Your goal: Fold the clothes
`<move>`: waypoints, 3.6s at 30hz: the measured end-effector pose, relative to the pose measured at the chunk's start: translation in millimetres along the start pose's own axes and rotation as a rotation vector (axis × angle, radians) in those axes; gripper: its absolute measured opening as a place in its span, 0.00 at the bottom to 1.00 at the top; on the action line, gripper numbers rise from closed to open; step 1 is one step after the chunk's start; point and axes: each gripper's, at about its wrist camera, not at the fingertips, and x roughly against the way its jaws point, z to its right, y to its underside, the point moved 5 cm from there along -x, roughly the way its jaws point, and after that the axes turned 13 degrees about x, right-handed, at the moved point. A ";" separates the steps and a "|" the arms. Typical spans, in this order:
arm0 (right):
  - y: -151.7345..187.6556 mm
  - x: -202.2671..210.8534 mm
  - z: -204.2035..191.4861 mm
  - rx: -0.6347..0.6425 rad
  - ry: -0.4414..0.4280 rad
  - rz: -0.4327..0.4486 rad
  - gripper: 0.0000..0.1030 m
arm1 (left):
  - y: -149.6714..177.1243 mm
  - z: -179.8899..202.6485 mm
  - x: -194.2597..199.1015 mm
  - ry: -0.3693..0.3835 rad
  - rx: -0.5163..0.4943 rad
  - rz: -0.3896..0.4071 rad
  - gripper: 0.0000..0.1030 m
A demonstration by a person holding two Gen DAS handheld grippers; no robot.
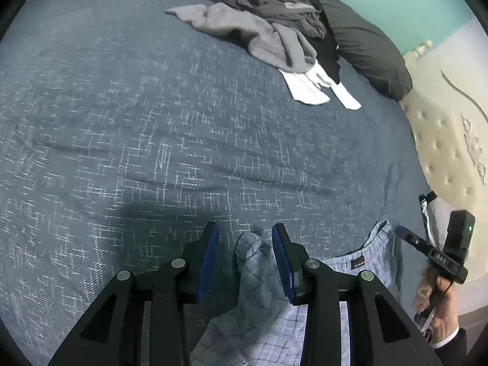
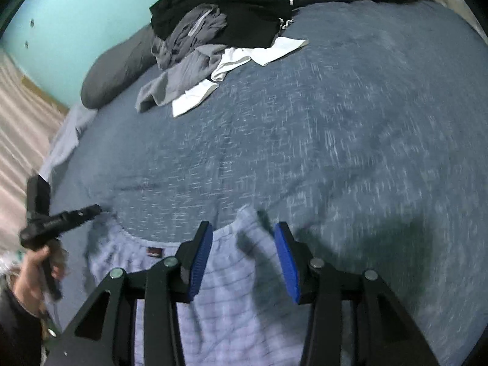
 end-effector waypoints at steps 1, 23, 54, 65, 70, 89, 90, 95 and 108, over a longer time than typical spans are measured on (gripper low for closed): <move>-0.3 -1.8 2.6 -0.001 0.005 -0.007 0.43 | 0.6 0.0 -1.5 -0.003 -0.005 -0.005 0.37; -20.2 -11.7 -9.3 0.187 0.025 0.093 0.05 | 3.4 17.6 19.1 0.009 -0.171 0.106 0.08; 11.5 28.7 3.8 -0.159 0.032 0.201 0.28 | 24.9 -64.1 68.2 0.000 -0.013 0.102 0.43; 101.1 76.3 -48.3 -0.263 -0.113 0.288 0.29 | 93.8 -107.6 82.9 -0.026 0.002 0.083 0.43; 128.2 87.6 -58.6 -0.255 -0.105 0.307 0.29 | 109.4 -110.3 85.7 -0.051 -0.011 0.074 0.43; 174.8 90.0 -31.3 -0.311 -0.078 0.274 0.30 | 129.1 -108.3 82.0 -0.141 -0.022 0.094 0.27; 175.9 90.3 -29.0 -0.317 -0.080 0.278 0.30 | 129.8 -108.3 82.0 -0.140 -0.019 0.096 0.25; 179.8 89.1 -21.1 -0.359 -0.106 0.280 0.30 | 134.6 -106.4 82.4 -0.134 -0.009 0.099 0.12; 183.9 97.1 -5.6 -0.402 -0.106 0.297 0.30 | 132.9 -64.8 99.6 -0.095 -0.042 0.134 0.05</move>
